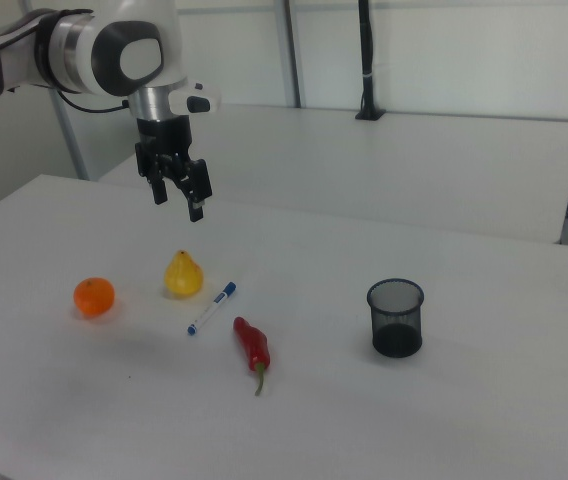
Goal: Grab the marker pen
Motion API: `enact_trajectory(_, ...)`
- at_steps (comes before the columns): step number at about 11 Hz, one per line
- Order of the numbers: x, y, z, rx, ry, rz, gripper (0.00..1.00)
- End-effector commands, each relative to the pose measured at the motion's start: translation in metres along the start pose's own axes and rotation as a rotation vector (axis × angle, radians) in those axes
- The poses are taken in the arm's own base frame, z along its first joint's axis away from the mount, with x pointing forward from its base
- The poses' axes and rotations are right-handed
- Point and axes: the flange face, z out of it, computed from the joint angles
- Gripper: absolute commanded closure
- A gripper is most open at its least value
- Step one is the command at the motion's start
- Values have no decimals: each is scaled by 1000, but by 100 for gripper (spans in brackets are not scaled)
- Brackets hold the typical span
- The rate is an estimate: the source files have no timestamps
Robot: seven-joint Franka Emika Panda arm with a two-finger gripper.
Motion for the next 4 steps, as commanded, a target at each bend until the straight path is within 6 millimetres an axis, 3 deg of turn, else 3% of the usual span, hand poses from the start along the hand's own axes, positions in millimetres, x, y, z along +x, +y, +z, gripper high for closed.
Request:
enact_trajectory(1, -15, 9, -12, 12, -14, 3, 0)
enact_trajectory(4, -19, 10, -14, 6, -34, 3, 0)
